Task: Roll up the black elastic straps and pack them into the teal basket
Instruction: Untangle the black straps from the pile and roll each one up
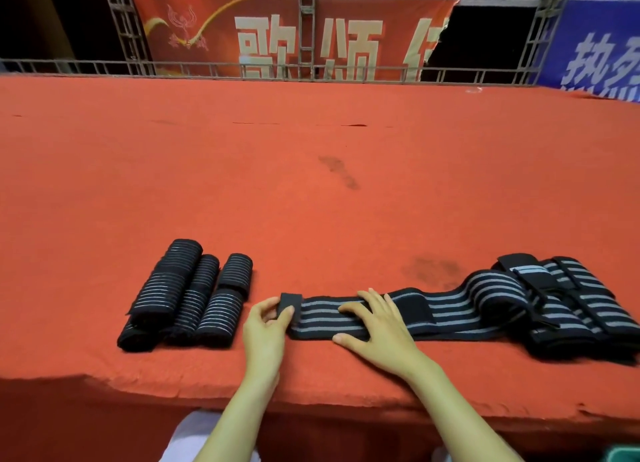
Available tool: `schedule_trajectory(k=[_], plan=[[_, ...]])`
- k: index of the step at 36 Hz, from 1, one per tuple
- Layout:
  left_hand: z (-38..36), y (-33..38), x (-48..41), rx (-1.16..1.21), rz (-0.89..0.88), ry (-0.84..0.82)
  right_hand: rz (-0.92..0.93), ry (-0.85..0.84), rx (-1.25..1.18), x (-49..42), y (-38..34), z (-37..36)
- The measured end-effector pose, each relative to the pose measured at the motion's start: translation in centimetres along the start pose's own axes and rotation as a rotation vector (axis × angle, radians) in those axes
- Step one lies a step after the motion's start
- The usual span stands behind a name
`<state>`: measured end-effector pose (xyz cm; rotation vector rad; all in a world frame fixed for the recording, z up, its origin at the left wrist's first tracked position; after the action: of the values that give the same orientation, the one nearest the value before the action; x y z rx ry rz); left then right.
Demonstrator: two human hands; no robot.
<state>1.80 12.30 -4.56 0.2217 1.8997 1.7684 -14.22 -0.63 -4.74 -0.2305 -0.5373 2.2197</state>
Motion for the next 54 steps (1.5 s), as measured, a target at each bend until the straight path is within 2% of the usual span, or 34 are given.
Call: schedule_trajectory(k=[4, 6, 8, 13, 18, 20, 23, 25, 28, 35, 41, 47, 51, 54], plan=[[-0.6, -0.2, -0.2, -0.237, -0.097, -0.118, 0.000, 0.023, -0.014, 0.0, 0.0, 0.3], [-0.7, 0.4, 0.1, -0.302, -0.179, -0.110, -0.007, 0.021, -0.024, 0.0, -0.1, 0.5], [-0.7, 1.1, 0.3, -0.293, -0.214, -0.081, -0.015, 0.012, -0.019, 0.1, -0.4, 0.6], [0.7, 1.6, -0.2, -0.204, -0.172, -0.011, -0.005, -0.017, 0.030, 0.4, -1.8, 0.8], [3.7, 1.9, -1.0, -0.270, -0.238, -0.032, 0.045, -0.094, 0.063, 0.3, -4.4, -0.6], [4.5, 2.4, -1.2, -0.414, -0.337, -0.040, 0.066, -0.115, 0.071, 0.3, -5.4, -1.4], [3.3, 3.5, -0.9, -0.667, -0.589, -0.141, 0.077, -0.099, 0.094, 0.2, -6.1, -1.7], [2.1, 3.7, -0.4, -0.783, -0.678, -0.222, 0.081, -0.096, 0.093, 0.3, -5.9, -1.5], [1.5, 3.2, -0.2, -0.870, -0.731, -0.260, 0.102, -0.112, 0.068, 0.7, -5.5, -1.2], [0.6, 2.7, -0.2, -0.855, -0.836, -0.394, 0.120, -0.065, 0.090, 1.3, -3.8, 0.2], [0.2, 3.1, -0.2, -0.677, -0.584, -0.542, 0.075, -0.042, 0.078, 1.5, -2.2, 0.7], [1.1, 2.8, -1.1, -0.547, -0.382, -0.441, -0.021, -0.075, 0.007, 1.1, 0.4, 1.5], [1.5, 2.2, -1.1, -0.642, -0.342, -0.341, 0.010, -0.010, -0.041, 1.2, 1.6, 2.0], [1.4, 1.6, -0.9, -0.797, -0.248, -0.351, 0.038, 0.023, -0.053, 1.4, 2.1, 1.9]])
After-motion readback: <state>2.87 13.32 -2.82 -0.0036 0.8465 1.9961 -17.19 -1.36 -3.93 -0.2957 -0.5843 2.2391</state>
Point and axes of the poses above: each hand's wrist, its own x-axis away from the middle knuckle, its own z-axis out of the back of the hand, y = z × x, the point moved 6 cm from there along -x, towards the middle knuckle, and after that the axes turned 14 degrees about -z, right-handed, at the moved point
